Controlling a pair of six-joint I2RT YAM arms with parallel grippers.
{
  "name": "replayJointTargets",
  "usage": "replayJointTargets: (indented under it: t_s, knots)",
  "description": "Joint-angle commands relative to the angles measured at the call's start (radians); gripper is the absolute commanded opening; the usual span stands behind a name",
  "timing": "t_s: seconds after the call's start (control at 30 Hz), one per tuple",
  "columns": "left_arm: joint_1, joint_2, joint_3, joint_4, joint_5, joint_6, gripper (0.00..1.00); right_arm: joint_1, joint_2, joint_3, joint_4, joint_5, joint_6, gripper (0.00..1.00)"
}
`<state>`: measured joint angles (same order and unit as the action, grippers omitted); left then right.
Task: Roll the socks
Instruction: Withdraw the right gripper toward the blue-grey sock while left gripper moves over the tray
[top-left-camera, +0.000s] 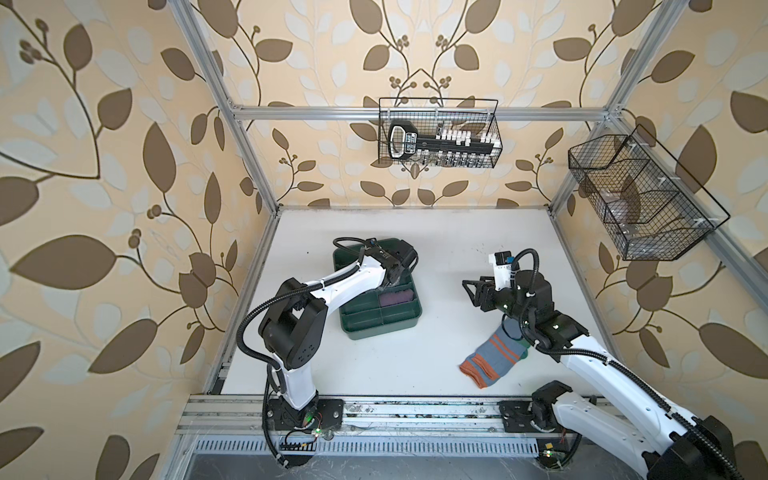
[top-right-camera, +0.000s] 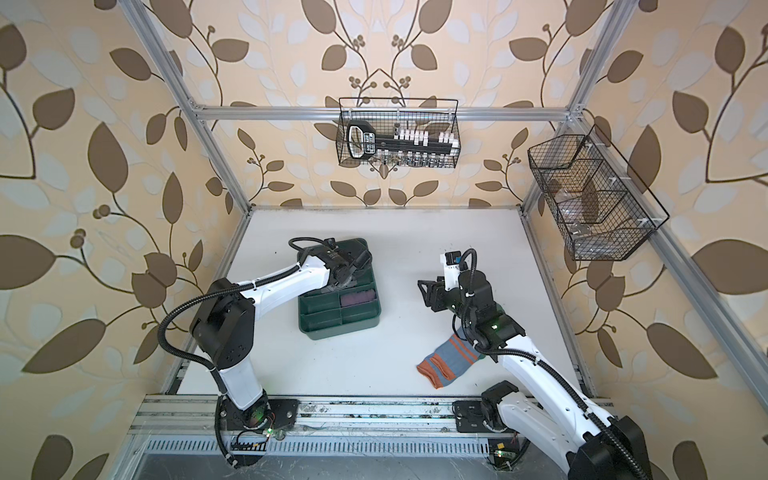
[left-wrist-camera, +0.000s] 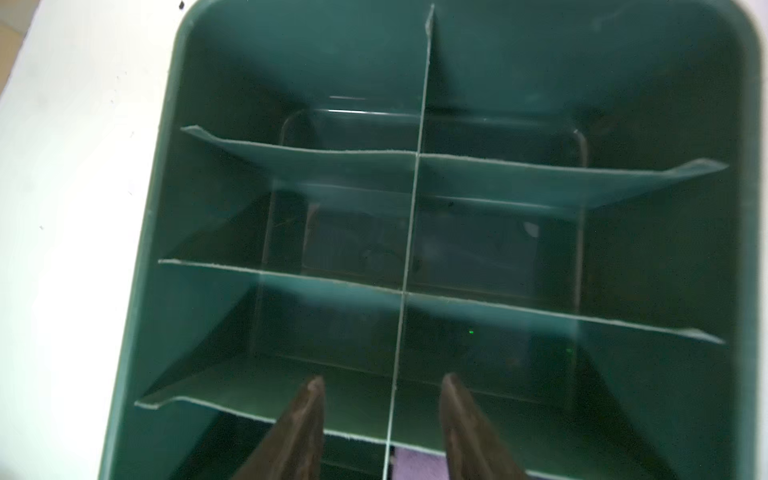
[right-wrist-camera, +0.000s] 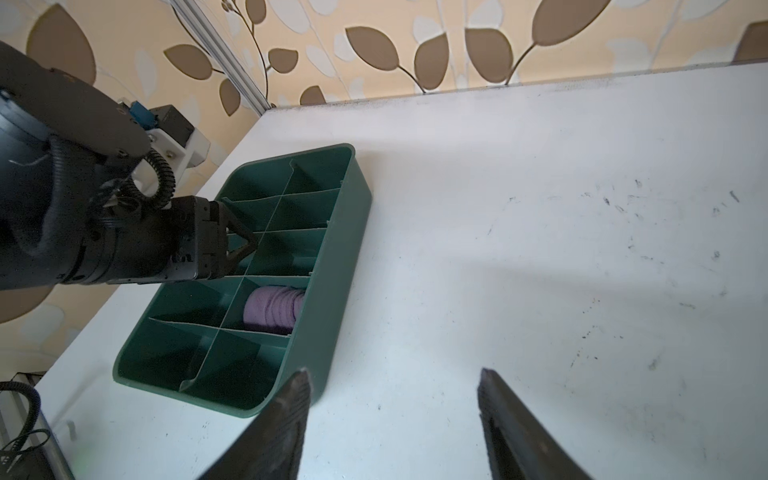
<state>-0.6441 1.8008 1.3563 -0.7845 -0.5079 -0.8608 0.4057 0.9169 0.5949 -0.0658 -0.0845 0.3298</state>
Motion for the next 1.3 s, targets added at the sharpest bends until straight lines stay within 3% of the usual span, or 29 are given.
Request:
replayJointTargets:
  t_s: [0.0,0.27,0.33,0.43,0.7,0.8,1.07,1.27]
  knots:
    - [0.026,0.035,0.035,0.007,-0.026,0.033,0.41,0.006,0.005,-0.001,-0.008,0.031,-0.008,0.64]
    - [0.068,0.091,0.05,0.048,0.012,0.094,0.13,0.004,0.063,0.001,0.004,0.021,-0.006,0.63]
    - [0.085,0.094,0.055,0.058,0.003,0.136,0.0,0.002,0.089,0.006,0.005,0.019,-0.002,0.61]
    - [0.122,0.097,0.048,0.106,-0.012,0.232,0.0,0.002,0.115,0.011,-0.001,0.022,0.003,0.6]
    - [0.234,0.161,0.126,0.206,0.111,0.539,0.0,-0.003,0.154,0.024,-0.043,0.115,0.048,0.62]
    - [0.265,0.206,0.152,0.225,0.105,0.631,0.0,-0.015,0.169,0.035,-0.069,0.139,0.065,0.62]
    - [0.38,0.278,0.223,0.233,0.218,0.767,0.0,-0.048,0.18,0.039,-0.098,0.167,0.089,0.64]
    - [0.44,0.323,0.289,0.197,0.224,0.816,0.0,-0.074,0.216,0.055,-0.146,0.191,0.086,0.67]
